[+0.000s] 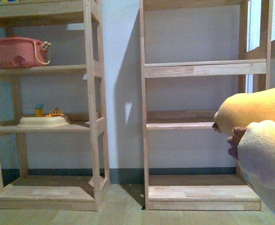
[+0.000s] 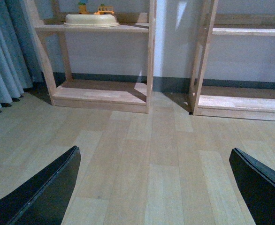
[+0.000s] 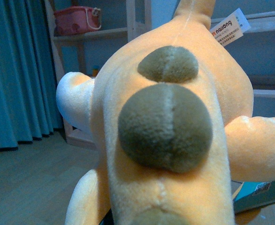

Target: Put away toys

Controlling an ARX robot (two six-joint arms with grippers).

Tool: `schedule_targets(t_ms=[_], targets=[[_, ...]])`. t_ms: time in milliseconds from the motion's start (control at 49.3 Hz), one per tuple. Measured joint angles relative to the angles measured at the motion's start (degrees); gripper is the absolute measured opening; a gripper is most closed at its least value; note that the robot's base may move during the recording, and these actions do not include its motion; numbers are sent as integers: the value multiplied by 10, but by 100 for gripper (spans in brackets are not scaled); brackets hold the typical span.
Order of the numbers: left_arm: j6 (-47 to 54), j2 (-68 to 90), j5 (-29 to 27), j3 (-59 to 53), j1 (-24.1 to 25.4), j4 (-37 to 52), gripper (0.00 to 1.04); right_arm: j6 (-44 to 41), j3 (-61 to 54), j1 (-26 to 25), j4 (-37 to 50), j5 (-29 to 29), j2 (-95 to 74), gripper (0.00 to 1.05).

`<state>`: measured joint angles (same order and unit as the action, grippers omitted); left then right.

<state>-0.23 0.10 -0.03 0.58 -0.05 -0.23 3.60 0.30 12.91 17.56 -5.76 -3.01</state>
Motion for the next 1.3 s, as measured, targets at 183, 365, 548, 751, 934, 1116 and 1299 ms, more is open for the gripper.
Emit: schedule_targets(t_ms=[183,365,548,751,934,1116,1299], targets=[[0,0,-3,0,0,0,98,0,0,1,0,-3,0,7],[0,0,1,0,0,0,98,0,0,0,0,4,0,7],[0,0,2,0,0,0,98,0,0,0,0,5,0,7],[0,0,0,0,0,0,98,0,0,0,0,0,0,7],[0,0,0,0,0,0,98,0,0,0,0,0,0,7],[0,0,0,0,0,0,98,0,0,0,0,2,0,7],[0,0,0,0,0,0,98,0,0,0,0,2,0,7]])
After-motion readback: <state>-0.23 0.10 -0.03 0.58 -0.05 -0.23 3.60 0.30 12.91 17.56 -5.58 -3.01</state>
